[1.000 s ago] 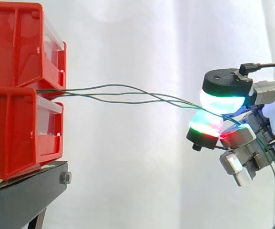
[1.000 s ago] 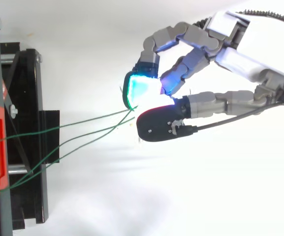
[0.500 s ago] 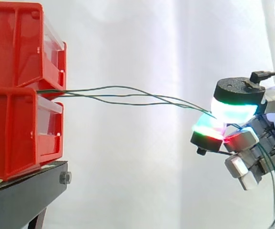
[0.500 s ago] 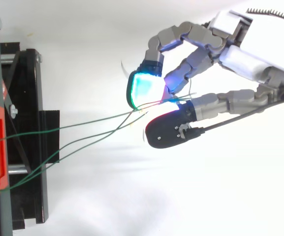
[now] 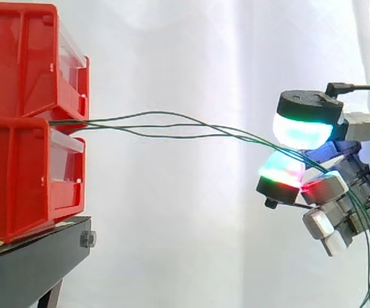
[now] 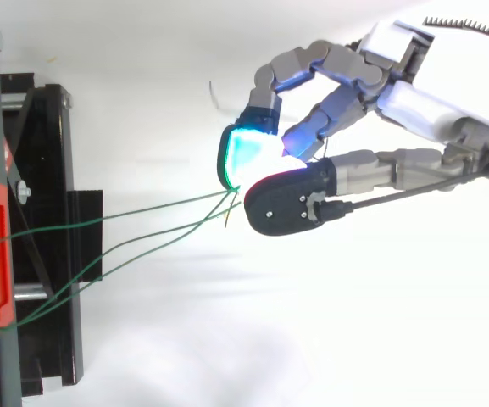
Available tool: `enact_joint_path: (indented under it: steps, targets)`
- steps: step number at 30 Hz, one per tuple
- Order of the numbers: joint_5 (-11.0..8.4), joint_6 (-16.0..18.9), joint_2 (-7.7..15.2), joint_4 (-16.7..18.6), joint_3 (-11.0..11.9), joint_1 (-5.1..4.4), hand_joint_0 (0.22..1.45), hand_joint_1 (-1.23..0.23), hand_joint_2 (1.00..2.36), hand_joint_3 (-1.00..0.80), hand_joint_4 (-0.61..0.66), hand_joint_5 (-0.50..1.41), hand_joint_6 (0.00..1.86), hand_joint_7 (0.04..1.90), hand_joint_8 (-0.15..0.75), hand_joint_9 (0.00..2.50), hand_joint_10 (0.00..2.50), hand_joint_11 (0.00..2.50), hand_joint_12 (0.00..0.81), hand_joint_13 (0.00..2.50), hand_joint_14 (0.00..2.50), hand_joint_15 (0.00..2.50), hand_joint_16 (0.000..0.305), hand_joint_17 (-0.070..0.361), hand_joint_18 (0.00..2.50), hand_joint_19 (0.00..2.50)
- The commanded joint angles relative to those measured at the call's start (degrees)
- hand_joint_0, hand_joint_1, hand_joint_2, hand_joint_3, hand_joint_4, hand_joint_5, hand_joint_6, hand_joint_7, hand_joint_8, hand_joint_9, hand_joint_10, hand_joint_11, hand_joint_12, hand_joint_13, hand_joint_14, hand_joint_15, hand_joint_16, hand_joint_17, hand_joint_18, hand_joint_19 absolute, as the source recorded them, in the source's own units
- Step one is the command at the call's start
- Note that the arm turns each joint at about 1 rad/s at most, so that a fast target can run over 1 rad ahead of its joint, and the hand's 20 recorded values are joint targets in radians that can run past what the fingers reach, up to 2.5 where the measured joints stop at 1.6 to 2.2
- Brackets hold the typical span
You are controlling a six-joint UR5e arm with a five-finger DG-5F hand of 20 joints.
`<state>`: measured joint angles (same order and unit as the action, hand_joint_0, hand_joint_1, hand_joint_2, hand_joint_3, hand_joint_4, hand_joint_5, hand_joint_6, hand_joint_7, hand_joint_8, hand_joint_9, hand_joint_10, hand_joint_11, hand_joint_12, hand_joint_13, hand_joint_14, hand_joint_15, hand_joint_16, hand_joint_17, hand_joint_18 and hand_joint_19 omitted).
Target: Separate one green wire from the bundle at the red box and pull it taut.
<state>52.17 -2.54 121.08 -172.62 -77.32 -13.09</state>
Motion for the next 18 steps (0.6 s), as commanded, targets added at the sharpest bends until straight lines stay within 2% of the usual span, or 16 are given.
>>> enact_joint_path:
  steps: [1, 11, 16, 18]
  targets:
    - [0.04, 0.17, -0.05, -0.08, 0.07, -0.01, 0.56, -0.64, 1.01, -0.41, 0.11, -0.17, 0.86, 1.05, 0.271, 1.16, 0.02, 1.27, 0.393, 0.92, 0.03, 0.82, 0.055, 0.123, 0.69, 0.78]
    - [-0.05, 0.25, -0.05, -0.26, 0.07, 0.08, 0.6, -0.69, 1.02, -0.2, 0.11, -0.17, 0.87, 1.1, 0.267, 1.17, 0.02, 1.28, 0.389, 0.91, 0.03, 0.82, 0.054, 0.121, 0.69, 0.78]
    - [-0.05, 0.25, -0.05, -0.26, 0.07, 0.08, 0.62, -0.74, 1.02, -0.2, 0.11, -0.18, 0.88, 1.06, 0.266, 1.16, 0.02, 1.28, 0.387, 0.92, 0.03, 0.82, 0.054, 0.121, 0.69, 0.77]
    - [-0.05, 0.25, -0.05, -0.26, -0.02, 0.08, 0.63, -0.76, 1.02, -0.26, 0.12, -0.18, 0.89, 1.04, 0.263, 1.15, 0.02, 1.27, 0.382, 0.91, 0.03, 0.82, 0.054, 0.121, 0.69, 0.77]
